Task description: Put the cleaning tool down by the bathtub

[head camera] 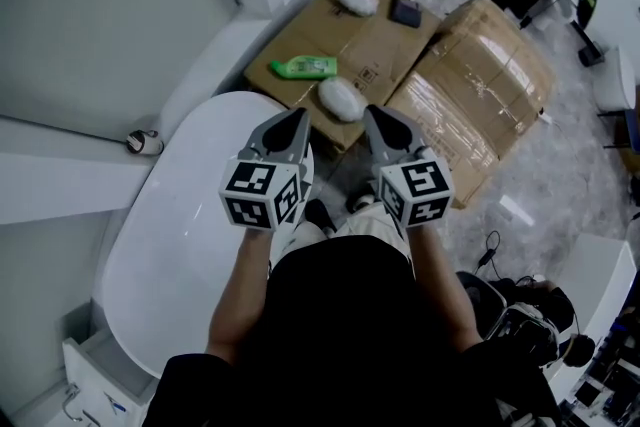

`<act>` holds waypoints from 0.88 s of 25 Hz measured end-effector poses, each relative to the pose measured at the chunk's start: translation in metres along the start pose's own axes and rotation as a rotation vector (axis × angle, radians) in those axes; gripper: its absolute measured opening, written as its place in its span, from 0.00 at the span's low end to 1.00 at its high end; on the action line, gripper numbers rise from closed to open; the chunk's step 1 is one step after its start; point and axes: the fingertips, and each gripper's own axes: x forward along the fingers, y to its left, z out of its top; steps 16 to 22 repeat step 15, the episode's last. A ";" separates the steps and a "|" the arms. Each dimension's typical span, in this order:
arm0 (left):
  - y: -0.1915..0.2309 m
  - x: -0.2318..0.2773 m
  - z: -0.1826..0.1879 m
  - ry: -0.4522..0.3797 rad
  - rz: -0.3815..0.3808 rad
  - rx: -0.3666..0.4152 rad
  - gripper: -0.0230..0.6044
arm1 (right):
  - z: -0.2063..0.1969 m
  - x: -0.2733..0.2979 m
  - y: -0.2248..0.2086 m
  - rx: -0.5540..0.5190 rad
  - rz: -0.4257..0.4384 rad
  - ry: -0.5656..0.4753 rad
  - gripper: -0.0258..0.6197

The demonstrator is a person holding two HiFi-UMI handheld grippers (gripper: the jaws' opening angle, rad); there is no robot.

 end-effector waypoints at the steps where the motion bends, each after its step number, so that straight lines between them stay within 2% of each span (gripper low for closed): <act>1: 0.000 0.000 0.000 0.000 0.000 -0.001 0.04 | 0.000 0.000 0.000 0.000 -0.001 0.001 0.05; 22: -0.004 0.002 -0.007 0.010 -0.003 -0.001 0.04 | -0.005 -0.004 -0.002 0.003 -0.001 0.002 0.05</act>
